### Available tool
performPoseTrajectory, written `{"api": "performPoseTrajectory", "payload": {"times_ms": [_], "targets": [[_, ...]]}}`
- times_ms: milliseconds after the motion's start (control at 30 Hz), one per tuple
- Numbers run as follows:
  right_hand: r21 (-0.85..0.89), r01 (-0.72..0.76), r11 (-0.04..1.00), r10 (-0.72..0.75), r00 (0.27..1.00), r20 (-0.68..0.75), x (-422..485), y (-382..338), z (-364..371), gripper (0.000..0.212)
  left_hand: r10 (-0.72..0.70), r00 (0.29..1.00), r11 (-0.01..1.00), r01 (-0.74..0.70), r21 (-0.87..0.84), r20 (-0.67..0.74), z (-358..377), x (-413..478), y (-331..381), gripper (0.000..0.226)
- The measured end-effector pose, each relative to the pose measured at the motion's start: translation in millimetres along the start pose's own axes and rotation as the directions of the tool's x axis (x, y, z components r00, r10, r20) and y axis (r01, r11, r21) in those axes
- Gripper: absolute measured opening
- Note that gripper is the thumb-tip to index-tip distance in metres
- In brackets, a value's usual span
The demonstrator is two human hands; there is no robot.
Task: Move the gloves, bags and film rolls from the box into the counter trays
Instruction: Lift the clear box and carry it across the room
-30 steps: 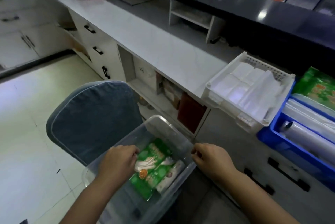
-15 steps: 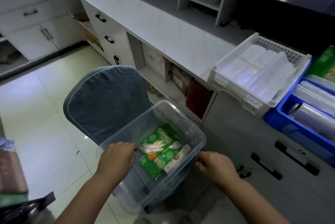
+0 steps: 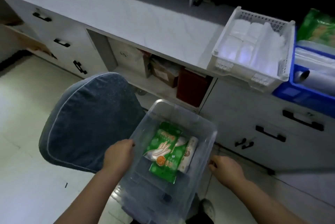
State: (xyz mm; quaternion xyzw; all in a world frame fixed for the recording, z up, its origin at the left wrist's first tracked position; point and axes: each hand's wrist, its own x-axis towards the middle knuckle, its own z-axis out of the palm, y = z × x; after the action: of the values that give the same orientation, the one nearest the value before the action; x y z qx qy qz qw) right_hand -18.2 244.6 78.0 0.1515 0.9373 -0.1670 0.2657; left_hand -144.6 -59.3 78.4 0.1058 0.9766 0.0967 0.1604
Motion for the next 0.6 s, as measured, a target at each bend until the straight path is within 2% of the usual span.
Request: {"api": "performPoseTrajectory", "payload": {"times_ms": [100, 233, 400, 500, 600], "targets": [[0.165, -0.217, 0.962, 0.209, 0.976, 0.063, 10, -27, 41, 0.014, 0.086, 0.992, 0.995, -0.090, 0.034, 0.088, 10, 37, -28, 0.024], [0.440, -0.474, 0.763, 0.475, 0.872, 0.116, 17, -53, 80, 0.027, 0.150, 0.974, 0.987, -0.159, 0.038, 0.171, 22, 66, -52, 0.019], [0.420, -0.600, 0.681, 0.654, 0.756, 0.018, 22, -62, 104, 0.027, 0.180, 0.939, 0.983, -0.180, -0.026, 0.294, 37, 92, -65, 0.018], [0.485, -0.619, 0.618, 0.668, 0.738, 0.091, 27, -63, 116, 0.023, 0.190, 0.930, 0.982, -0.183, -0.052, 0.315, 44, 103, -68, 0.019], [0.636, -0.590, 0.498, 0.663, 0.731, 0.159, 32, -63, 126, 0.019, 0.180, 0.919, 0.984, -0.165, -0.073, 0.351, 49, 114, -68, 0.022]]}}
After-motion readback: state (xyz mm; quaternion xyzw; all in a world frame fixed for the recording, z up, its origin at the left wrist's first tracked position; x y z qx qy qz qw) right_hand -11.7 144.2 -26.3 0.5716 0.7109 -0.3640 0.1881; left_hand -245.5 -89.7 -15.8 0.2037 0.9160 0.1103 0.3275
